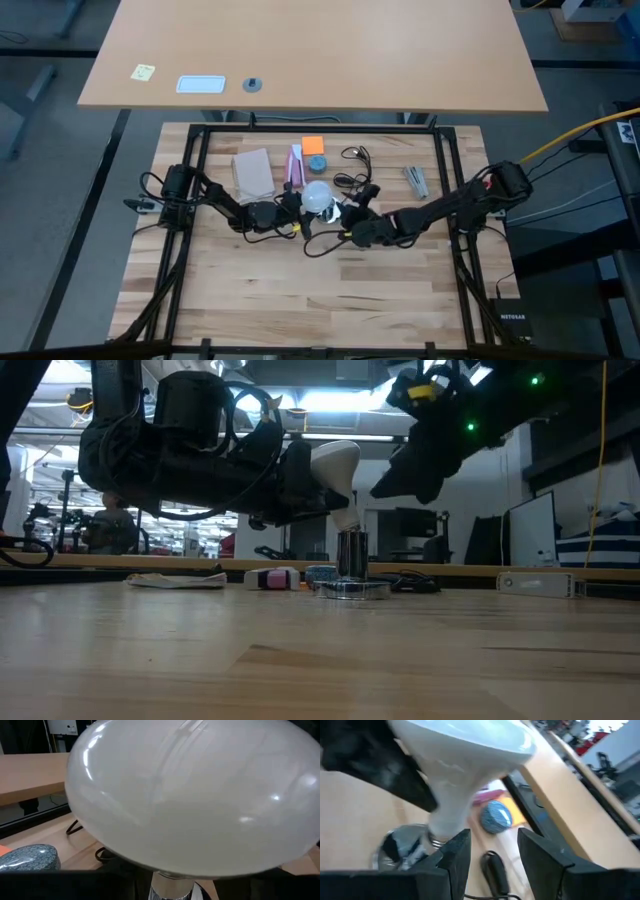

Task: Screw lightbulb
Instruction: Insert the lightbulb into the lamp

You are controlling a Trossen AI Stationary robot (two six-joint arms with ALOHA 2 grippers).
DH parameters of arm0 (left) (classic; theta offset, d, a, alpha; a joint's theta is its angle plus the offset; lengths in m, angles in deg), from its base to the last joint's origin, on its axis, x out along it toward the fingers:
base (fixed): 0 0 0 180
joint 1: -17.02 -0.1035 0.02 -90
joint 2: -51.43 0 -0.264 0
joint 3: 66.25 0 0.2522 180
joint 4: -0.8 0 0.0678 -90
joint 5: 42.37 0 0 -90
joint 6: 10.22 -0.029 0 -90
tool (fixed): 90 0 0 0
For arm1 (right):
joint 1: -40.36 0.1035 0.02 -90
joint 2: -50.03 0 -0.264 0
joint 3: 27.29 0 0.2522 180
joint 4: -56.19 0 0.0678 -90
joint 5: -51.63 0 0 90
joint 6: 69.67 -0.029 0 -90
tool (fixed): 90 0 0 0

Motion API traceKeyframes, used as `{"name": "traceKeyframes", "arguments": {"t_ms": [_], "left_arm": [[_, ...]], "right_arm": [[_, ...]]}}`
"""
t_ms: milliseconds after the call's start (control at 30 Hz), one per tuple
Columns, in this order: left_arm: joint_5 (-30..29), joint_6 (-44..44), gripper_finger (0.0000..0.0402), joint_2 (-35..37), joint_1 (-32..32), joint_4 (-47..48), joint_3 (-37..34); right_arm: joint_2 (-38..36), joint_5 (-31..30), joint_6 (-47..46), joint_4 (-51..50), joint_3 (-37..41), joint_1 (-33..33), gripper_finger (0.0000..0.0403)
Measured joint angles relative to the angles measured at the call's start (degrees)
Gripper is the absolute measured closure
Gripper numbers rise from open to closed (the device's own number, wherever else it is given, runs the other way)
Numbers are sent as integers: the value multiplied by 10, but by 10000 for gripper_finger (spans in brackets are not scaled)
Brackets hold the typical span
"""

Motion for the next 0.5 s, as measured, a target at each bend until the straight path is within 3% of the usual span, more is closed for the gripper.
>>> {"name": "traceKeyframes", "arguments": {"t_ms": [500], "left_arm": [[0,10,247,0,-1,-1,0]], "right_arm": [[37,123,-1,28,0,-69,236]]}}
